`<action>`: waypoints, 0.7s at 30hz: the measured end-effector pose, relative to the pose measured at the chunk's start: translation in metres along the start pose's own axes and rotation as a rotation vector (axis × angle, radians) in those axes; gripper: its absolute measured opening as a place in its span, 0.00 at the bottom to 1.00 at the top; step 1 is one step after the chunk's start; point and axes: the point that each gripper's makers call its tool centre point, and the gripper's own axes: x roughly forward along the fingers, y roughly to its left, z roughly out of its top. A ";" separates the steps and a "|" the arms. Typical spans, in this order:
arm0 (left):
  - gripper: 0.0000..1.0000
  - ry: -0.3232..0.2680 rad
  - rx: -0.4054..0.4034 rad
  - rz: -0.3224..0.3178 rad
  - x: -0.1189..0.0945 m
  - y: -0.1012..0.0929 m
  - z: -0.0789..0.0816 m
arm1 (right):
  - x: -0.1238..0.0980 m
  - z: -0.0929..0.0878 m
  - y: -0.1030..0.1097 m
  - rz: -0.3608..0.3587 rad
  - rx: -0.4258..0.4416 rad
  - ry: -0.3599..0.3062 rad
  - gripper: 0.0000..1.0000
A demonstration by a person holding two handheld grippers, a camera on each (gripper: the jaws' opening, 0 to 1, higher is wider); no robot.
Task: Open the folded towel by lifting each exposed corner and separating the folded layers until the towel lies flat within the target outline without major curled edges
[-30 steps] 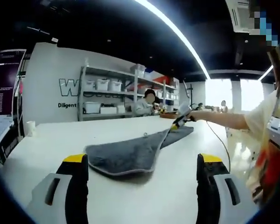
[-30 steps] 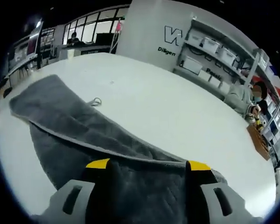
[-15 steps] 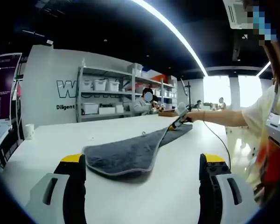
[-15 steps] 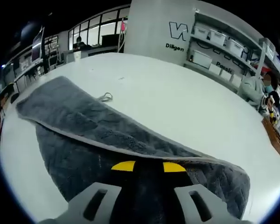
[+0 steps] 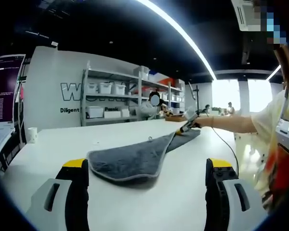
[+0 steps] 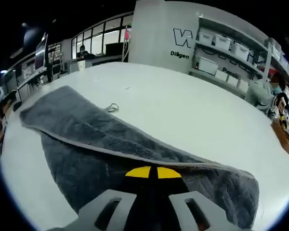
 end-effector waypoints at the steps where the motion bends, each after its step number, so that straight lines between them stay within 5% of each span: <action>1: 0.99 0.001 0.001 -0.001 0.000 0.000 0.000 | -0.001 0.002 -0.002 -0.002 -0.008 -0.004 0.00; 21: 0.97 -0.017 -0.014 -0.003 -0.001 -0.001 0.004 | -0.048 0.035 -0.007 -0.078 -0.035 -0.122 0.00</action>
